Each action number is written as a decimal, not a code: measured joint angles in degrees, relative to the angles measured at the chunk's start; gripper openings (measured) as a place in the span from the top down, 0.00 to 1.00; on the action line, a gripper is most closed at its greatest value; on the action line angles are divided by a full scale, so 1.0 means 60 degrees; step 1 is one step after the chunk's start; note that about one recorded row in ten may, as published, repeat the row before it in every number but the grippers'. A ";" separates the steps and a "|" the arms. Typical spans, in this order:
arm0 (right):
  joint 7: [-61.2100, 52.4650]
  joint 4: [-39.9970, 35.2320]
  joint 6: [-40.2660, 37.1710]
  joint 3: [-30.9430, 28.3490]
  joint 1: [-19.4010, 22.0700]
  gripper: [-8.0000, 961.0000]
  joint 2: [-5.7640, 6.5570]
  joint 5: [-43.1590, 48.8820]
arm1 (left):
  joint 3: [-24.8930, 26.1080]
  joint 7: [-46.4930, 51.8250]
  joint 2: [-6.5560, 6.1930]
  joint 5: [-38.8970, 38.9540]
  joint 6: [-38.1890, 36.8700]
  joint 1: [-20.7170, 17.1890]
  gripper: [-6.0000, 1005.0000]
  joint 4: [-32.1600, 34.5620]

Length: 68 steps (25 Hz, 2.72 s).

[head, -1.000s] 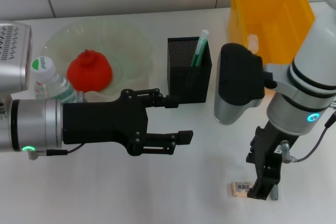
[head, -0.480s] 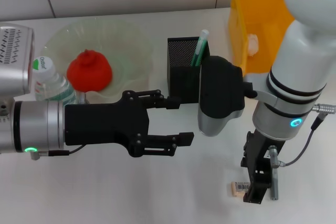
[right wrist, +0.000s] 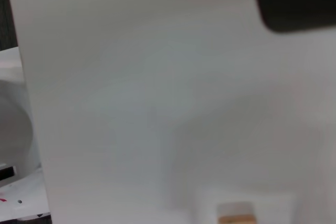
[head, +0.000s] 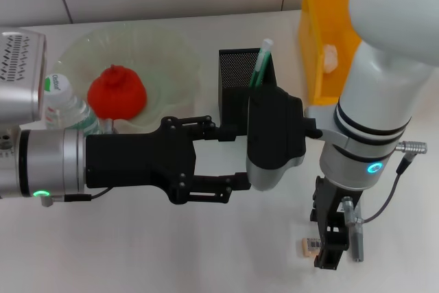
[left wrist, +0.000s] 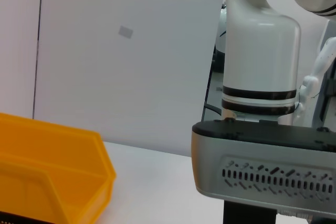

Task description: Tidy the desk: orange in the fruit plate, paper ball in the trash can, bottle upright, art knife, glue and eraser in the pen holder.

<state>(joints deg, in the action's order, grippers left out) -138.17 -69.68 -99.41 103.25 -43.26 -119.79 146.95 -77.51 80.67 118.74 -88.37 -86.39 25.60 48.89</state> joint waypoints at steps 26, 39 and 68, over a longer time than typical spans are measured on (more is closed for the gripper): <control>-0.0498 0.0085 0.0439 0.0962 -0.0087 0.46 0.0000 0.0014 | -0.0016 -0.0124 0.0000 0.0003 0.0016 0.0077 0.22 -0.0057; -0.0733 0.0099 0.0612 0.0985 -0.0146 0.72 0.0000 0.0095 | -0.0015 -0.0182 0.0000 0.0037 0.0014 0.0121 0.22 -0.0195; -0.0681 -0.1849 0.1747 -0.1848 0.0901 0.73 0.0100 0.1690 | -0.0016 -0.0189 0.0029 0.0066 -0.0007 0.0265 0.22 -0.0182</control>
<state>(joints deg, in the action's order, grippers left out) -142.26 -80.77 -88.92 92.17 -37.85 -119.20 157.09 -77.60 79.54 118.91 -87.97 -86.43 27.19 47.80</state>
